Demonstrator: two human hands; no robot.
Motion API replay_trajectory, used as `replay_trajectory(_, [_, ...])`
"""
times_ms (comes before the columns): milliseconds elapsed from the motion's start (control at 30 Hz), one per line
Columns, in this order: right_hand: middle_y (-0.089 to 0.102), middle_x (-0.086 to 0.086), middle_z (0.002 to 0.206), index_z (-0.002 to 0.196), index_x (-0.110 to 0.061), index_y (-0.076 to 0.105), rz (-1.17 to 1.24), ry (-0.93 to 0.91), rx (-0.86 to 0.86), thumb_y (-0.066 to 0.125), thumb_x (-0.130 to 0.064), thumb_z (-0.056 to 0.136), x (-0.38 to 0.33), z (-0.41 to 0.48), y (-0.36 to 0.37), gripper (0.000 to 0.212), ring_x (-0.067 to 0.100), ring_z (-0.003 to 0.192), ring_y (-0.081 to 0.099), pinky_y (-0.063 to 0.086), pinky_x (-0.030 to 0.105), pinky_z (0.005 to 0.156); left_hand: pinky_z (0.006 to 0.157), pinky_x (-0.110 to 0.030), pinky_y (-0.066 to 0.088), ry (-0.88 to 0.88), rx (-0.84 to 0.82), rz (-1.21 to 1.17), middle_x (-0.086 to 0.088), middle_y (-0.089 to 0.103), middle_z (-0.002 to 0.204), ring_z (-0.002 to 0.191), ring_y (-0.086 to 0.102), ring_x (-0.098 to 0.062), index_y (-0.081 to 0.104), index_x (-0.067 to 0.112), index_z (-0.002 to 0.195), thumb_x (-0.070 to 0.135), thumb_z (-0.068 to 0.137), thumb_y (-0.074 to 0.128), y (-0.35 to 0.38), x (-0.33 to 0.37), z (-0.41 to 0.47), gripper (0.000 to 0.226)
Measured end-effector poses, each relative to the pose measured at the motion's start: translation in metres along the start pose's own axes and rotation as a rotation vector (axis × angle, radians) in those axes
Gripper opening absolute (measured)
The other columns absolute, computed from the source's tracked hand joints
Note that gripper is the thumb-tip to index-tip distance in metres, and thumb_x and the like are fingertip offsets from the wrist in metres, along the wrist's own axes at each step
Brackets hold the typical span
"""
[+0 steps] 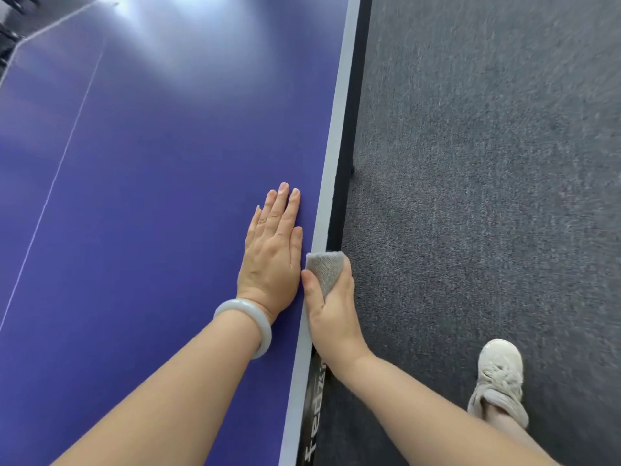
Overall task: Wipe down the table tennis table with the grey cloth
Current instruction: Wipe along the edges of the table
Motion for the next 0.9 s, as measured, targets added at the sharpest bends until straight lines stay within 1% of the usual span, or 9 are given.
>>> replay_trajectory(100, [0.032, 0.008, 0.146, 0.156, -0.012, 0.014, -0.025, -0.015, -0.002, 0.051, -0.045, 0.097, 0.004, 0.001, 0.000, 0.076, -0.001, 0.121, 0.030, 0.015, -0.009, 0.087, 0.124, -0.041, 0.012, 0.005, 0.025, 0.058, -0.009, 0.024, 0.162, 0.152, 0.017, -0.023, 0.031, 0.008, 0.153, 0.012, 0.106, 0.037, -0.003, 0.005, -0.004, 0.048])
replay_trajectory(200, [0.034, 0.012, 0.146, 0.155, -0.011, 0.017, -0.041, -0.021, 0.007, 0.050, -0.044, 0.099, 0.003, 0.003, 0.000, 0.074, 0.017, 0.132, 0.034, 0.017, 0.003, 0.090, 0.124, -0.038, 0.011, -0.060, 0.033, 0.159, -0.011, 0.031, 0.159, 0.149, 0.024, -0.026, 0.037, 0.008, 0.151, 0.013, 0.106, 0.038, -0.009, 0.009, -0.016, 0.045])
replay_trajectory(267, [0.038, 0.013, 0.142, 0.153, -0.012, 0.021, -0.049, -0.017, 0.015, 0.051, -0.046, 0.098, 0.003, 0.004, -0.001, 0.071, 0.021, 0.129, 0.039, 0.021, 0.008, 0.088, 0.124, -0.038, 0.012, -0.093, 0.011, 0.153, -0.012, 0.031, 0.159, 0.149, 0.025, -0.026, 0.039, 0.008, 0.150, 0.016, 0.105, 0.038, -0.014, 0.011, -0.039, 0.045])
replay_trajectory(367, [0.039, 0.011, 0.140, 0.152, -0.014, 0.022, -0.023, -0.006, 0.005, 0.051, -0.050, 0.097, -0.001, 0.002, 0.001, 0.072, 0.012, 0.114, 0.039, 0.027, 0.018, 0.093, 0.124, -0.038, 0.016, -0.075, -0.029, 0.137, -0.010, 0.028, 0.160, 0.150, 0.023, -0.024, 0.037, 0.008, 0.151, 0.019, 0.105, 0.037, -0.021, 0.009, -0.093, 0.047])
replay_trajectory(433, [0.037, 0.010, 0.142, 0.153, -0.014, 0.021, -0.016, 0.002, -0.002, 0.050, -0.051, 0.098, -0.002, 0.002, 0.001, 0.072, 0.010, 0.112, 0.037, 0.029, 0.023, 0.095, 0.123, -0.039, 0.016, -0.066, -0.062, 0.150, -0.008, 0.022, 0.162, 0.151, 0.018, -0.023, 0.031, 0.009, 0.154, 0.027, 0.106, 0.028, -0.021, 0.008, -0.127, 0.051])
replay_trajectory(533, [0.038, 0.011, 0.140, 0.151, -0.015, 0.024, -0.010, 0.008, -0.001, 0.049, -0.052, 0.098, -0.002, 0.002, 0.001, 0.069, 0.012, 0.109, 0.040, 0.030, 0.026, 0.092, 0.125, -0.040, 0.006, -0.094, -0.104, 0.131, -0.001, 0.004, 0.165, 0.153, -0.002, -0.014, 0.012, 0.014, 0.157, 0.038, 0.099, 0.007, -0.008, 0.007, -0.152, 0.063])
replay_trajectory(600, [0.039, 0.011, 0.139, 0.150, -0.015, 0.026, -0.009, 0.005, 0.003, 0.049, -0.051, 0.098, -0.002, 0.002, 0.001, 0.067, 0.013, 0.109, 0.042, 0.031, 0.027, 0.092, 0.125, -0.039, 0.001, -0.126, -0.082, 0.129, 0.002, -0.002, 0.165, 0.152, -0.009, -0.011, 0.005, 0.018, 0.156, 0.038, 0.097, 0.001, -0.001, 0.006, -0.153, 0.063])
replay_trajectory(767, [0.042, 0.010, 0.137, 0.148, -0.018, 0.031, 0.075, 0.024, 0.097, 0.050, -0.049, 0.099, -0.004, -0.002, 0.007, 0.062, 0.020, 0.119, 0.046, 0.033, 0.027, 0.095, 0.125, -0.040, 0.004, -0.129, -0.052, 0.094, 0.005, 0.002, 0.165, 0.152, -0.005, -0.010, 0.010, 0.020, 0.157, 0.036, 0.100, 0.006, 0.001, 0.006, -0.154, 0.059])
replay_trajectory(900, [0.044, 0.012, 0.134, 0.150, -0.017, 0.031, 0.056, 0.081, 0.247, 0.043, -0.051, 0.099, 0.015, -0.048, 0.026, 0.062, 0.029, 0.126, 0.047, 0.038, 0.039, 0.106, 0.125, -0.042, 0.008, -0.132, -0.023, 0.063, 0.003, 0.009, 0.165, 0.153, 0.000, -0.010, 0.017, 0.019, 0.157, 0.032, 0.102, 0.014, 0.001, 0.006, -0.153, 0.056])
Point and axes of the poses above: each hand's wrist, its own z-axis towards the middle knuckle, its own y-axis out of the palm, x = y × z, the point moved 2 cm from there along z, towards the middle knuckle
